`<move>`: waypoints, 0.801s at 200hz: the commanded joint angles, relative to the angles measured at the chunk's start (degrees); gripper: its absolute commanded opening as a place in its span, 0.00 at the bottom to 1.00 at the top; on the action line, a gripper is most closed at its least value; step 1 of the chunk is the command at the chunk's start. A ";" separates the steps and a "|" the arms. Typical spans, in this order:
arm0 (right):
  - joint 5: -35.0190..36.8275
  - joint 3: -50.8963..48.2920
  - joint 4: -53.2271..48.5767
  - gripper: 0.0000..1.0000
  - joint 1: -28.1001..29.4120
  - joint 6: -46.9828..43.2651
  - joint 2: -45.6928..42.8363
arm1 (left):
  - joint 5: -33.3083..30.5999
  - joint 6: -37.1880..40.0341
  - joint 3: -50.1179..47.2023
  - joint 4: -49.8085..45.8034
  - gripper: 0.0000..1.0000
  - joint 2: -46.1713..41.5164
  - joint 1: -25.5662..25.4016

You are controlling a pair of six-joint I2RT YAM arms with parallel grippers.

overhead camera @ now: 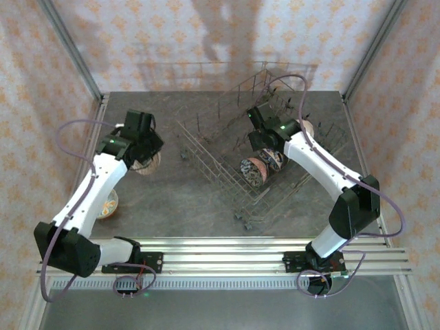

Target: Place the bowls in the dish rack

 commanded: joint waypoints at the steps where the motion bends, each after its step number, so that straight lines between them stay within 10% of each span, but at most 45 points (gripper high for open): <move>1: -3.57 4.38 -0.22 0.81 -0.46 1.03 -1.44 | -6.72 3.11 7.06 -2.67 0.00 -0.99 0.00; 160: -31.18 8.53 20.87 0.69 2.05 3.49 -6.94 | -11.80 -3.91 51.05 4.68 0.00 28.32 -17.95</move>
